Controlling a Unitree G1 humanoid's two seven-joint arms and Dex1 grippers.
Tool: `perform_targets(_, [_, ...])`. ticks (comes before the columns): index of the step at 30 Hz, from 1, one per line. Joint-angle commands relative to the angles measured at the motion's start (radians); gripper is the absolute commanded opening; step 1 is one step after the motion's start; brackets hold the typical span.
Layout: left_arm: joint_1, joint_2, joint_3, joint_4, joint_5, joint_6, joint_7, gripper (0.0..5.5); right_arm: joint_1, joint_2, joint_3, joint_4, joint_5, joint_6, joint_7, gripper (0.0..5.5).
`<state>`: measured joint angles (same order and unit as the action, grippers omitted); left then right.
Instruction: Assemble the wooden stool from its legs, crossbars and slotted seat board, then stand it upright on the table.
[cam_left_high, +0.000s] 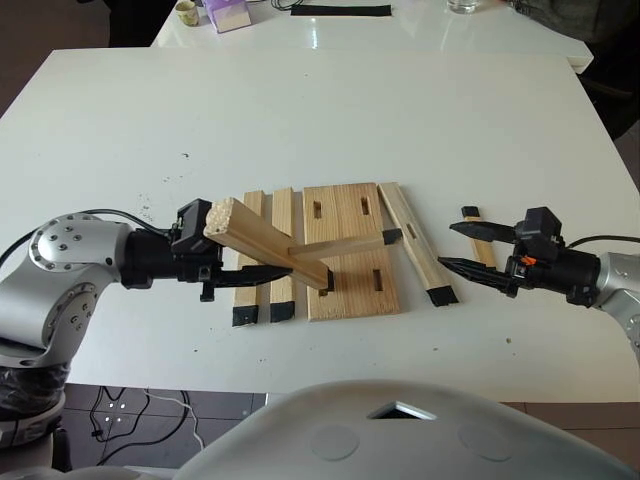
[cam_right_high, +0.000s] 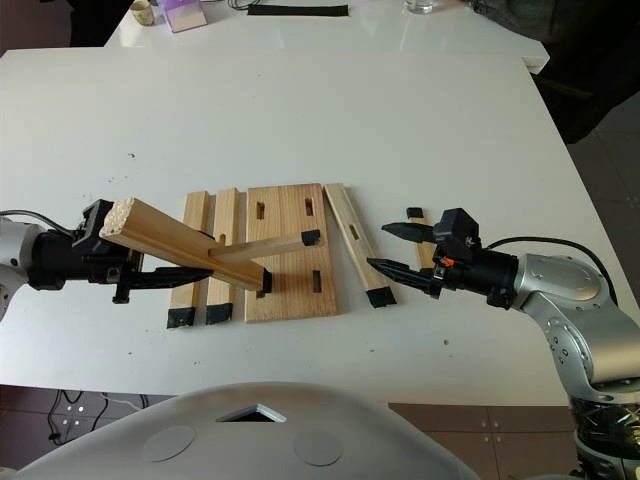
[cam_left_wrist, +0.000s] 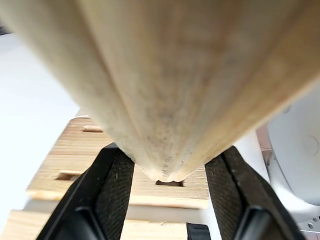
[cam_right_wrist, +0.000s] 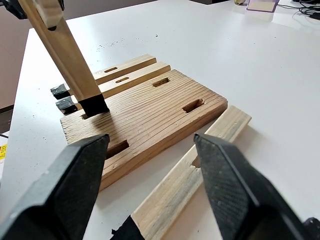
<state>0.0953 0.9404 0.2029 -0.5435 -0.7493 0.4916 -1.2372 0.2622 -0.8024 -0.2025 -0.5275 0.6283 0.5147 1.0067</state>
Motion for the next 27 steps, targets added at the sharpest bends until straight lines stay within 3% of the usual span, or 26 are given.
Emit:
perform_targets(1, [0.006,0.019,0.027,-0.035,-0.024,0.016,0.006,2.1,0.032,0.007,-0.009,-0.021,-0.006,-0.011,-0.016,3.12])
perform_targets(17, [0.049,0.038,-0.008,-0.011,0.081,-0.048,-0.024,2.1,0.039,0.009,0.003,-0.024,-0.011,-0.027,-0.033,3.12])
perform_targets(27, [0.051,0.016,-0.111,0.051,0.216,-0.149,0.006,2.1,0.028,0.009,0.019,-0.015,-0.024,-0.035,-0.03,3.12])
